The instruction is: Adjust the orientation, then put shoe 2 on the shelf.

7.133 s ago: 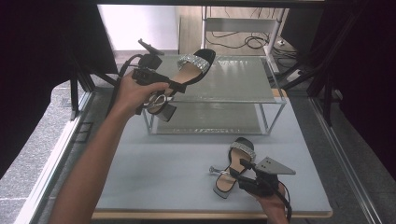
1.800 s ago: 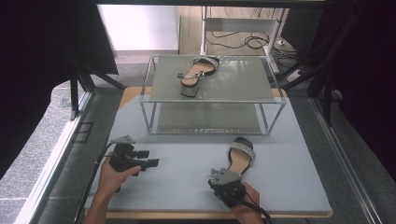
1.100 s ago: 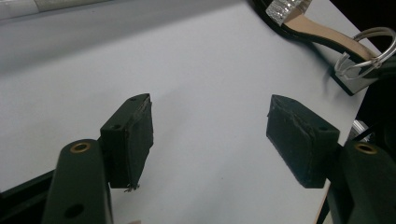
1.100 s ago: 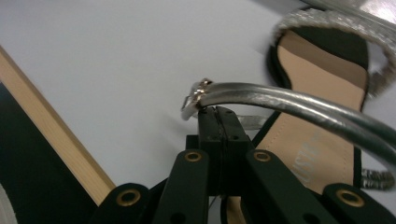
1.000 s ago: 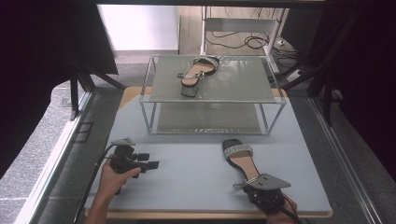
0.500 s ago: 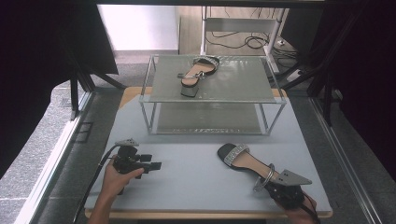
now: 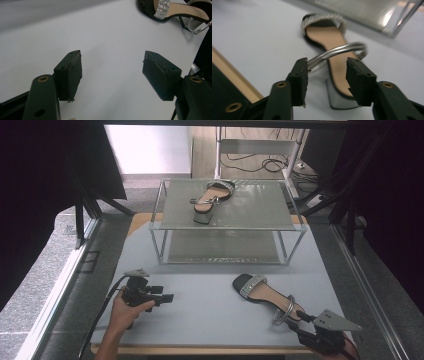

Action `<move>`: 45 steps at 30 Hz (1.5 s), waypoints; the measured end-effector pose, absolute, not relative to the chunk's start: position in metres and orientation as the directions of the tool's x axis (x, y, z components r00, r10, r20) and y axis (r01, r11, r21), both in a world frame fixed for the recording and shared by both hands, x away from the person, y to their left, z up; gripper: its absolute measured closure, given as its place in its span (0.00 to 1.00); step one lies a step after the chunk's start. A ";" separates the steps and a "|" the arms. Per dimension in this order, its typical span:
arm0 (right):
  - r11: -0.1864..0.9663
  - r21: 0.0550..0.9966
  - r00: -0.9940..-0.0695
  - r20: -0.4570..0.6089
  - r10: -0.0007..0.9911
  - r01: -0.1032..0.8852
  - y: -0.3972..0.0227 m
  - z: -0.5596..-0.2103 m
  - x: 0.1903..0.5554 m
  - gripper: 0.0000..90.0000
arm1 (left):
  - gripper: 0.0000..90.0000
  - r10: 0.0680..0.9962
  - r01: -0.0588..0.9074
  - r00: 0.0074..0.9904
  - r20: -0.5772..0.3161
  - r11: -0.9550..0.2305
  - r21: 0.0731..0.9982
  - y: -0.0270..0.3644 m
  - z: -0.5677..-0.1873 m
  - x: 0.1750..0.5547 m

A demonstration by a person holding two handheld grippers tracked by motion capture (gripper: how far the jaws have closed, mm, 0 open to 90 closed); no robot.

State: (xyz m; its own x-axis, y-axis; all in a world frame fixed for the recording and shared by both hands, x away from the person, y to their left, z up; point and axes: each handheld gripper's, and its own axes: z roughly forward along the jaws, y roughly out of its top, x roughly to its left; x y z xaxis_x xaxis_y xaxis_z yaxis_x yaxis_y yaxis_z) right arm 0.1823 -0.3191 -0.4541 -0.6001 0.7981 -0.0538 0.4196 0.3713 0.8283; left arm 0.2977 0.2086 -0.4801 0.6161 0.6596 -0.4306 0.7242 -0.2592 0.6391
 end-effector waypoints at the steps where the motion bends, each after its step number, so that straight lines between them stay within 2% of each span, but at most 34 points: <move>1: 0.365 0.834 -0.595 -0.055 0.802 0.414 -0.320 -0.449 0.184 0.52 | 0.36 0.658 0.723 0.618 -0.430 -0.261 0.640 0.208 -0.480 0.298; 3: 0.367 0.832 -0.601 -0.051 0.797 0.416 -0.320 -0.441 0.190 0.46 | 0.36 0.655 0.723 0.619 -0.434 -0.258 0.641 0.207 -0.479 0.298; 8: 0.438 0.786 -0.628 -0.082 0.774 0.436 -0.306 -0.414 0.231 0.39 | 0.36 0.658 0.721 0.622 -0.425 -0.269 0.638 0.206 -0.479 0.298; 13: 0.474 0.743 -0.657 -0.062 0.752 0.472 -0.296 -0.411 0.261 0.39 | 0.36 0.655 0.724 0.620 -0.431 -0.266 0.637 0.207 -0.480 0.297; 15: 0.518 0.694 -0.669 -0.070 0.740 0.500 -0.287 -0.415 0.279 0.39 | 0.36 0.654 0.723 0.622 -0.432 -0.267 0.637 0.208 -0.481 0.297; 21: 0.570 0.615 -0.691 -0.056 0.721 0.545 -0.277 -0.426 0.304 0.39 | 0.36 0.650 0.724 0.622 -0.436 -0.266 0.637 0.208 -0.481 0.296; 35: 0.725 0.343 -0.744 -0.099 0.661 0.598 -0.252 -0.459 0.323 0.29 | 0.36 0.631 0.724 0.632 -0.450 -0.272 0.634 0.201 -0.482 0.298; 41: 0.766 0.229 -0.766 -0.113 0.633 0.600 -0.240 -0.475 0.329 0.32 | 0.36 0.638 0.721 0.633 -0.439 -0.279 0.634 0.202 -0.483 0.298; 45: 0.774 0.182 -0.766 -0.123 0.630 0.607 -0.237 -0.480 0.331 0.41 | 0.36 0.638 0.722 0.633 -0.439 -0.281 0.632 0.201 -0.484 0.298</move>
